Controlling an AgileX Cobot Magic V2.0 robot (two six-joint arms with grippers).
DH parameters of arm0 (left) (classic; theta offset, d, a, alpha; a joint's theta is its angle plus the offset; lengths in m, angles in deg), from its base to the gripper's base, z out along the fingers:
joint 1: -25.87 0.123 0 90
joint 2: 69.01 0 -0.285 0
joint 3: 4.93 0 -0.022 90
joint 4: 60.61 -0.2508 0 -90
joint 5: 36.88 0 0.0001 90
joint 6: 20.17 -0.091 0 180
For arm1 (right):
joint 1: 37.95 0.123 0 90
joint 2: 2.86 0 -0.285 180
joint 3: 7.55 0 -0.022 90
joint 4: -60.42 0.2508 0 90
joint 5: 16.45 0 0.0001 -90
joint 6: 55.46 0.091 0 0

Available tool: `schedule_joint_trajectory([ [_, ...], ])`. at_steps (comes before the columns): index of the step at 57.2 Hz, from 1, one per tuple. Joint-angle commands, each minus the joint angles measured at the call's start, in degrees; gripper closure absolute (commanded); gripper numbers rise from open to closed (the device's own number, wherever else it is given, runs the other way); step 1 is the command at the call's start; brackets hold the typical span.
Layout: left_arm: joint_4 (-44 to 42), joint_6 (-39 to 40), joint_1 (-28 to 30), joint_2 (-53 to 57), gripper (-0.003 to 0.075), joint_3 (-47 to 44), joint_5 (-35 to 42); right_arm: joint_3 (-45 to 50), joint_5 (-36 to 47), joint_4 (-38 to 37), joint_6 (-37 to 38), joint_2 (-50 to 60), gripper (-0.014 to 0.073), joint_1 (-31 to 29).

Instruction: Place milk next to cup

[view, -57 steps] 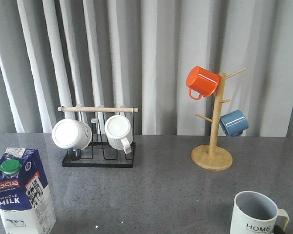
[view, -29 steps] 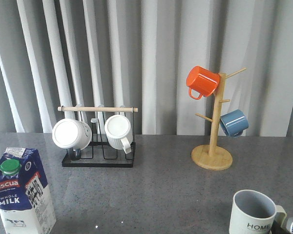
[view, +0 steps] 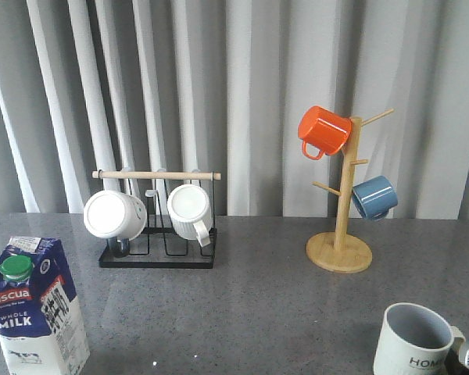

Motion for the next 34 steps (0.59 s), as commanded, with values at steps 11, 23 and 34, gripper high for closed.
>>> schedule_joint_trajectory([
  [11,0.38,0.35,-0.28,0.16,0.0207,2.02,4.12,-3.45,-0.05,-4.49,10.67,7.56,0.0598,1.11],
  [23,0.38,0.35,-0.28,0.16,0.0207,2.02,4.12,-9.79,-10.42,-1.51,9.15,10.65,0.0597,9.93],
  [34,0.38,0.35,-0.28,0.16,0.0207,2.02,4.12,-14.14,-12.28,9.4,3.01,9.03,0.0597,19.97],
])
